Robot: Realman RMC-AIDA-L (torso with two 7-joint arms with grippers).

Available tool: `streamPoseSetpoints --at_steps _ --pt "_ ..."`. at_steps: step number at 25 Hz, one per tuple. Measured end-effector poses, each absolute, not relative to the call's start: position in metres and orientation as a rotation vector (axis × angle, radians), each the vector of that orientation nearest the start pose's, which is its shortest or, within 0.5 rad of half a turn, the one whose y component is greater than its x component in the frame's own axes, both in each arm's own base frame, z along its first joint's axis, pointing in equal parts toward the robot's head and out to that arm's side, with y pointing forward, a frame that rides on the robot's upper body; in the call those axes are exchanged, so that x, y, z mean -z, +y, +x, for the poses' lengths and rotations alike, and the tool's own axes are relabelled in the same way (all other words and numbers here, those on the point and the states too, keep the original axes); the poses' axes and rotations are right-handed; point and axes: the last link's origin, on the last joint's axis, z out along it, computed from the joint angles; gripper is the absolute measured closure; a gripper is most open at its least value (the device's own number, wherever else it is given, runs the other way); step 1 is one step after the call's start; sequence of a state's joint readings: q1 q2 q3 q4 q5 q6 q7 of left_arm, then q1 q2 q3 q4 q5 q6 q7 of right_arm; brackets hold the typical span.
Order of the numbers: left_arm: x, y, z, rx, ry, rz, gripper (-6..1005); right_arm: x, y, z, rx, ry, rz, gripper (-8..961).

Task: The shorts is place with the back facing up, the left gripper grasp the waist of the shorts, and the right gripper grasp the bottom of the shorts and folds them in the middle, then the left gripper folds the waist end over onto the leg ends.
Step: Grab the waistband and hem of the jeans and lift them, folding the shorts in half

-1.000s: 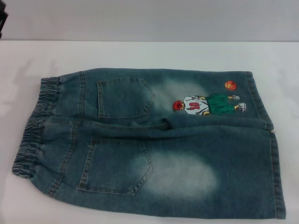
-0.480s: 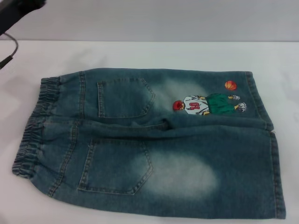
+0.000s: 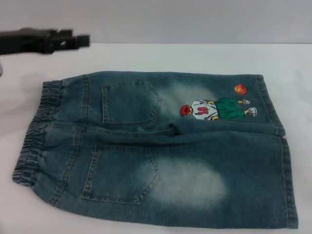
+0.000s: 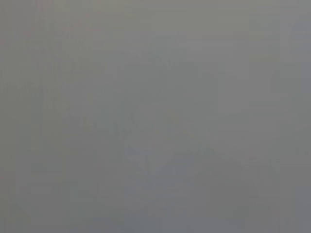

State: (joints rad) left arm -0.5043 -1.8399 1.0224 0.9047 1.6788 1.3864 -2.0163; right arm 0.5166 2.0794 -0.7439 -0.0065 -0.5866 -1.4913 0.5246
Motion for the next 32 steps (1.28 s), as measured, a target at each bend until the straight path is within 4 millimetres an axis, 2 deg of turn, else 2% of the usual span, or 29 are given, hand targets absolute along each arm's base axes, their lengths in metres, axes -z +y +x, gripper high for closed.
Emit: streamPoseSetpoints --at_steps 5,10,18,22,26,31,32 --pt "-0.115 0.361 -0.266 0.582 -1.149 -2.473 250 -0.041 0.340 0.306 -1.139 0.518 -1.404 299" --pt "-0.113 0.335 -0.300 0.484 -1.311 -2.412 250 -0.047 0.342 0.306 -1.136 0.502 -1.381 298" --pt "-0.122 0.294 -0.341 0.438 -1.476 -2.300 250 -0.058 0.343 0.309 -1.128 0.477 -1.344 299" --pt "-0.125 0.281 -0.352 0.436 -1.524 -2.261 251 -0.058 0.349 0.309 -1.123 0.501 -1.363 298" --pt "-0.128 0.277 -0.353 0.458 -1.535 -2.248 251 -0.040 0.350 0.295 -1.158 0.513 -1.591 299" --pt "-0.132 0.280 -0.352 0.488 -1.513 -2.232 251 -0.030 0.342 0.285 -1.139 0.465 -1.867 299" --pt "-0.132 0.281 -0.351 0.489 -1.510 -2.234 251 -0.025 0.343 0.277 -1.123 0.458 -1.994 298"
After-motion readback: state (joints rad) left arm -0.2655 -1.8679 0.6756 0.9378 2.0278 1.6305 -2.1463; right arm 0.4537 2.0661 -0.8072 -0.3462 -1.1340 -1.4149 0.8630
